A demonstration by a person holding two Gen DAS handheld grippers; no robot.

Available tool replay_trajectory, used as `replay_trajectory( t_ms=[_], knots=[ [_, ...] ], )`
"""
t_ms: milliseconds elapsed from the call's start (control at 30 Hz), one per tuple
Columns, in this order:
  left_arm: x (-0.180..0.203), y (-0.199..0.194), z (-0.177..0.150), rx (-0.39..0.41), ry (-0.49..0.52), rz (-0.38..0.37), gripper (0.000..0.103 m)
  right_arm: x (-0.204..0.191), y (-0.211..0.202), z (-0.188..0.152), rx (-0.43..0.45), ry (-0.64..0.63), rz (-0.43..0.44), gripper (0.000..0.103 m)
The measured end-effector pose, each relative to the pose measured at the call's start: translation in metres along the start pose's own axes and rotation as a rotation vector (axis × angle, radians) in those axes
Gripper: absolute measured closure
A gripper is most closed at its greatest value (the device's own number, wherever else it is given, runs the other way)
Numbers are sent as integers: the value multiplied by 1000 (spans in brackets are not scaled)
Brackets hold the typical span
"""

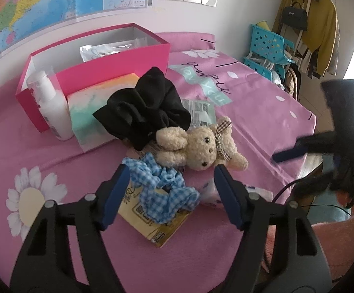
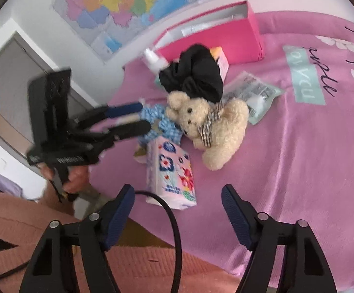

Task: Organize soft objects
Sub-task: 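Grasp the pink tissue pack with the right gripper and lift, then carry the pink tissue pack into the pink box and release it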

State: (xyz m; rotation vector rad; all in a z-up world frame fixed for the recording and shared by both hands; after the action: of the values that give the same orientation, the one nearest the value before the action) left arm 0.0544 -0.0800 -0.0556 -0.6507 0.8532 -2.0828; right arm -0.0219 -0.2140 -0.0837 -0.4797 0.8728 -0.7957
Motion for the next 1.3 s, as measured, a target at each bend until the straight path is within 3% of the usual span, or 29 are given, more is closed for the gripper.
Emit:
replay_trajectory(
  t_ms=[133,200,267,433,500,633,700,900,1133,1300],
  knots=[
    [2,1,-2,0,3,14,30,3,-45,9,129,-21,-28,28],
    [5,1,-5,2,14,22,30,3,-56,9,142,-37,-70,28],
    [8,2,-7,0,19,22,30,3,-54,-2,96,-71,-144,28],
    [10,3,-8,2,15,29,32,-10,-19,-19,16,-127,-131,33],
    [11,2,-8,5,10,28,35,-18,4,-21,5,-167,-130,38],
    [10,0,-9,6,1,20,36,-19,37,-17,-6,-202,-152,70],
    [10,-1,-10,4,0,4,36,-14,38,-10,20,-204,-156,76],
    [22,-1,-5,-2,18,-122,36,0,8,24,139,-176,-110,81],
    [31,-3,18,9,13,-244,36,-3,-12,54,190,-158,-9,81],
    [25,-12,51,69,37,-237,36,-12,-19,81,199,-187,50,81]
  ],
)
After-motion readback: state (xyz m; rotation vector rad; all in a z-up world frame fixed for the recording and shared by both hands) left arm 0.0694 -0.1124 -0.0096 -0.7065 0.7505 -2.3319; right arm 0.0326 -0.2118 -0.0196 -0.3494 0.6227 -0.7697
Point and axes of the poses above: each gripper's, at about its wrist camera, not at the fingertips, and y roughly the way its jaws point, x to its right, z to its top, the point moved 6 cm from there along y, roughly the way its jaws point, and after that the axes turned 5 degrees about -y, right-handed, at the moved point
